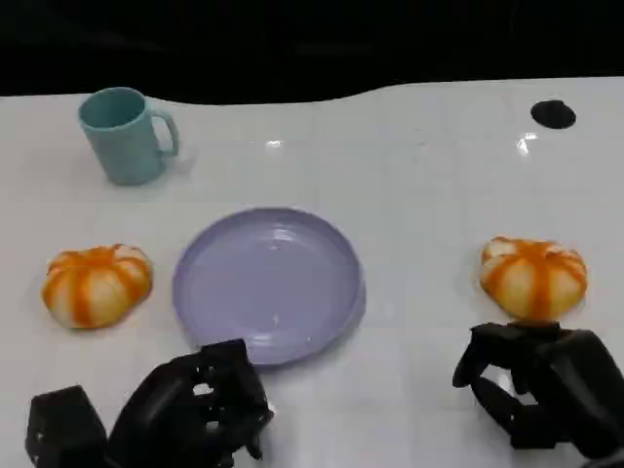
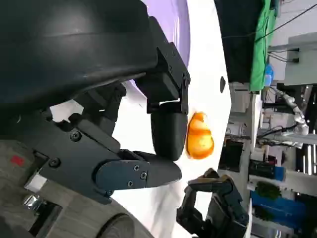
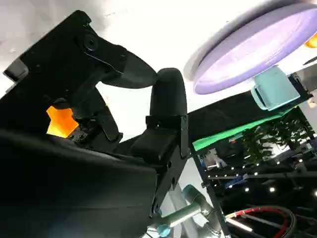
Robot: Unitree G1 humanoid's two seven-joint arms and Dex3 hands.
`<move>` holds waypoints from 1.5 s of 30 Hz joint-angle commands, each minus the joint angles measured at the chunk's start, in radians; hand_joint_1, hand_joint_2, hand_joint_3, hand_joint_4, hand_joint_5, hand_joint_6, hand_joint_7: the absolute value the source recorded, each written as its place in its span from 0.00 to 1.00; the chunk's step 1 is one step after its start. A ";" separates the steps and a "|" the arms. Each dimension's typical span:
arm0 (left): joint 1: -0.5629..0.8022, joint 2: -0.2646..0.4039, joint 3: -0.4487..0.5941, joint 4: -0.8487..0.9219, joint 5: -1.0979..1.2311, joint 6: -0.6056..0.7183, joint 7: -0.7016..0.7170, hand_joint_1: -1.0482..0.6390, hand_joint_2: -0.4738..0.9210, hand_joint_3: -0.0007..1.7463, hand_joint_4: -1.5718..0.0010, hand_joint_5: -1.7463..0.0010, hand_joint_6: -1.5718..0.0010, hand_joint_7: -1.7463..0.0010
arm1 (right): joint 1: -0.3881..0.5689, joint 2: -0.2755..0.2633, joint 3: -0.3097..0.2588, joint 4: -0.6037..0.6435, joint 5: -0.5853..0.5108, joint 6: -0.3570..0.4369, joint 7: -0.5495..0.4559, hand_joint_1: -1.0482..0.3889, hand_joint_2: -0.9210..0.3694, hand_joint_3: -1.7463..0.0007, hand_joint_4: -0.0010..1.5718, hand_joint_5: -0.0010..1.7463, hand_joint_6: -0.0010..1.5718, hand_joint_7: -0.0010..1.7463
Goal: Grasp the bread from the table and place it into the plate.
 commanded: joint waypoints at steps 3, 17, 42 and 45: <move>-0.003 0.018 0.009 0.005 -0.007 0.001 -0.004 0.31 0.83 0.33 0.49 0.00 0.51 0.20 | 0.004 -0.014 0.002 -0.010 0.010 0.008 0.008 0.59 0.44 0.31 0.58 1.00 0.56 0.76; -0.002 0.019 0.007 0.001 0.001 0.001 0.002 0.31 0.83 0.33 0.49 0.00 0.50 0.20 | -0.001 -0.018 0.011 -0.006 0.008 0.009 -0.005 0.60 0.45 0.30 0.59 1.00 0.57 0.73; -0.011 0.018 0.008 0.017 -0.002 -0.004 -0.002 0.31 0.84 0.32 0.49 0.00 0.50 0.20 | -0.024 -0.024 -0.034 0.001 0.040 -0.010 -0.053 0.50 0.16 0.75 0.40 0.66 0.54 0.18; -0.011 0.018 0.007 0.016 0.001 -0.003 0.001 0.31 0.84 0.32 0.49 0.00 0.50 0.21 | -0.021 -0.029 -0.046 -0.024 0.045 0.007 -0.037 0.48 0.07 0.87 0.36 0.52 0.51 0.11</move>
